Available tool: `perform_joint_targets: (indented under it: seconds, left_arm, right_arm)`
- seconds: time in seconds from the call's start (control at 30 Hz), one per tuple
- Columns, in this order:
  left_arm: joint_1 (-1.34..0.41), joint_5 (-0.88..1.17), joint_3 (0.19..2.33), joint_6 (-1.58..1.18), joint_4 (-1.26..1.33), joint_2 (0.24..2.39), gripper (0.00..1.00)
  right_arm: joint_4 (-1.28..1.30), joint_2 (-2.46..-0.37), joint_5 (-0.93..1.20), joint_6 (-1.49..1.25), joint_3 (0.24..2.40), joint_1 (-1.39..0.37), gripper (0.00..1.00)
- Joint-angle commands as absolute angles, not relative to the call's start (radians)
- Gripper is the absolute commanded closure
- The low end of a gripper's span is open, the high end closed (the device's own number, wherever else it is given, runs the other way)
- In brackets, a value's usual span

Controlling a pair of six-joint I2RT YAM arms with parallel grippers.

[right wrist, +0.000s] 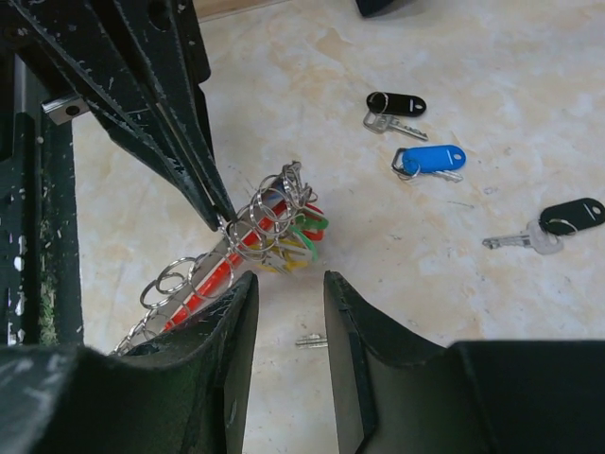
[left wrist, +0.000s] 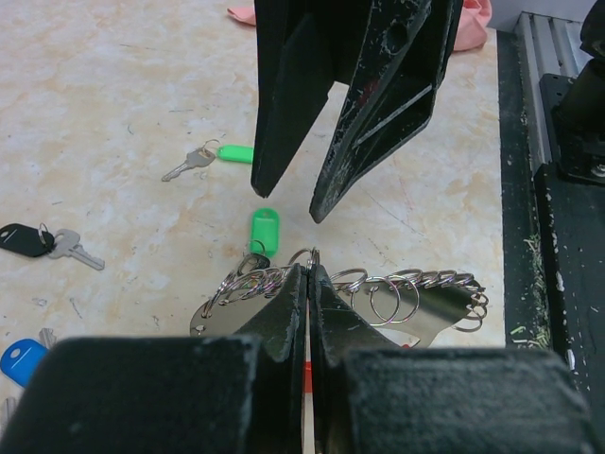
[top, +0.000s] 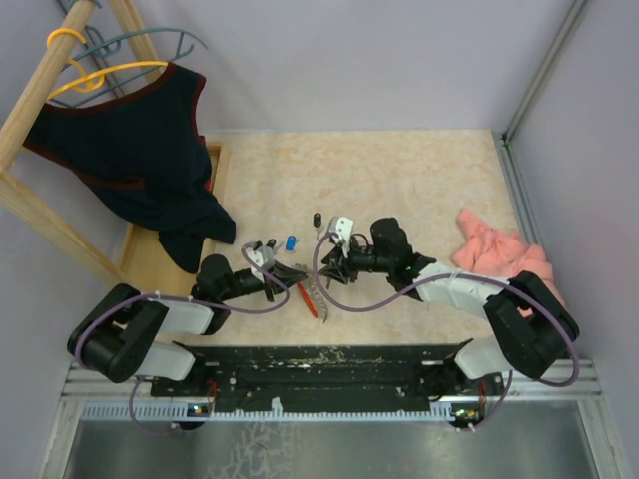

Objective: Put the keys on the keyring

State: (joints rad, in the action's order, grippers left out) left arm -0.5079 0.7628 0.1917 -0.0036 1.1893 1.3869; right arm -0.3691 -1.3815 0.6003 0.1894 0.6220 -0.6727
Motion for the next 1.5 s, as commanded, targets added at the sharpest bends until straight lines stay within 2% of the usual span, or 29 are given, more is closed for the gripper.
perform_joint_targets:
  seconds: [0.0, 0.6, 1.03, 1.27, 1.47]
  left_arm:
    - [-0.502, 0.800, 0.210, -0.015, 1.245, 1.396, 0.98]
    - [-0.502, 0.828, 0.218, -0.024, 1.250, 1.405, 0.98]
    - [-0.502, 0.939, 0.254, -0.007, 1.203, 1.408, 0.98]
    - [-0.502, 0.938, 0.265, 0.020, 1.145, 1.395, 0.98]
    - [-0.502, 0.931, 0.268, 0.033, 1.133, 1.391, 0.98]
  right_arm:
    - [-0.447, -1.407, 0.643, 0.223, 0.637, -0.697, 0.65]
    - [-0.465, -1.466, 0.652, 0.222, 0.677, -0.720, 0.65]
    - [-0.418, -1.540, 0.566, 0.096, 0.779, -0.716, 0.66]
    - [-0.383, -1.529, 0.540, -0.028, 0.793, -0.635, 0.67]
    - [-0.332, -1.429, 0.699, 0.182, 0.720, -0.629, 0.63]
